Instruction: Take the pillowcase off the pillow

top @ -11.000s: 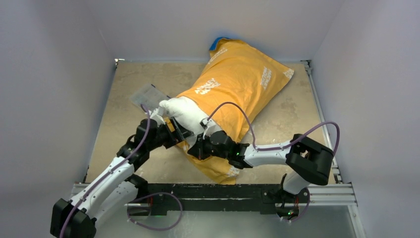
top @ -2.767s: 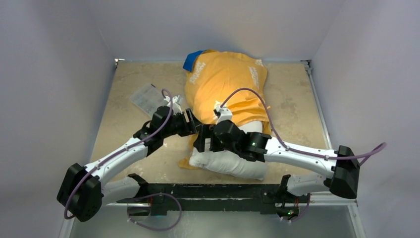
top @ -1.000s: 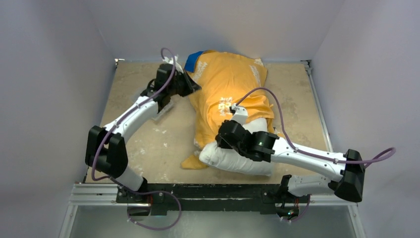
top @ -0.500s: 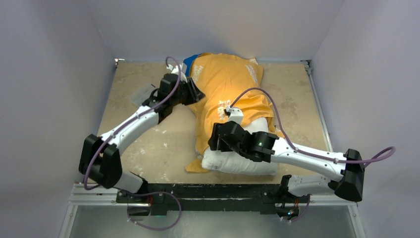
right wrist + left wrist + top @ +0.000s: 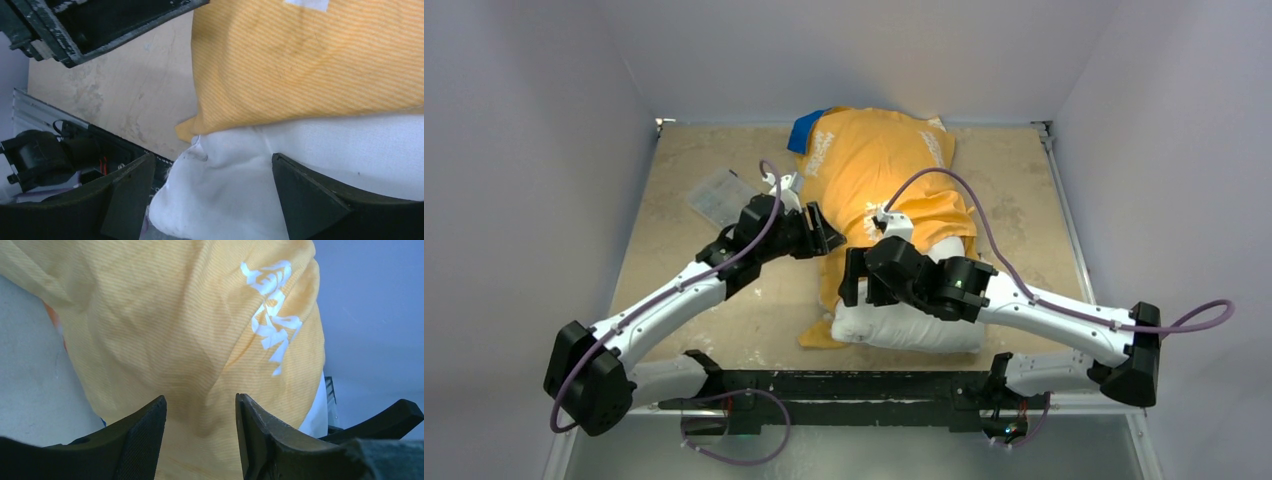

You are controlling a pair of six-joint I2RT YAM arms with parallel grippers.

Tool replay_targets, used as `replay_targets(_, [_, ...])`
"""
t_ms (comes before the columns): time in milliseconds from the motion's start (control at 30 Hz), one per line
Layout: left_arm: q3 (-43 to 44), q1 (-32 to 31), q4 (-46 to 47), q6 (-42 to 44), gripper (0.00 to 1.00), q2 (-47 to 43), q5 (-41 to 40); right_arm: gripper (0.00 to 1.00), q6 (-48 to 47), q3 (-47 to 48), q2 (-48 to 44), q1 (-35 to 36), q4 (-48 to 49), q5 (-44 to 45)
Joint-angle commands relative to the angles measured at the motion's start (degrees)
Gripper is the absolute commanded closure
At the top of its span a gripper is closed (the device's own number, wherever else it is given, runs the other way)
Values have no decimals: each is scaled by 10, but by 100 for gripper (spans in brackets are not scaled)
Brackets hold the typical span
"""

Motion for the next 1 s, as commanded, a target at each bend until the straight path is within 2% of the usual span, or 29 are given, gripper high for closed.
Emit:
replay_targets(0, [-25,-21,51,-35,48,15,40,9,-21,23,-27,1,-41,-30])
replay_targets(167, [-28,-52,97,-50,48,44,43,8,-46,6,-24,1,-41,-58])
replay_targets(267, [-30,-60,102,-47,53,64,35,8,-51,-14,-2,1,-41,-58])
replay_targets(433, [-38,-60,110,-44,74,79,18,8,-50,-38,40,1,-41,-41])
replay_targets(600, [-27,-60,98,-28,100,86,-8,11,-45,-55,84,1,-41,-20])
replay_targets(633, [-23,-60,93,-23,100,89,-15,13,-42,-60,95,1,-41,-16])
replay_targets(700, [-14,-60,87,-13,100,97,-29,21,-40,-57,109,1,-41,-12])
replay_targets(733, [-11,-60,86,-9,100,99,-36,30,-38,-57,112,1,-41,-9])
replay_targets(867, [17,-59,75,13,100,118,-66,82,-25,-55,115,1,-41,9])
replay_targets(933, [37,-55,54,24,100,126,-77,97,-20,-58,115,1,-41,8])
replay_targets(967, [46,-51,51,30,100,128,-78,100,-19,-60,114,1,-41,5])
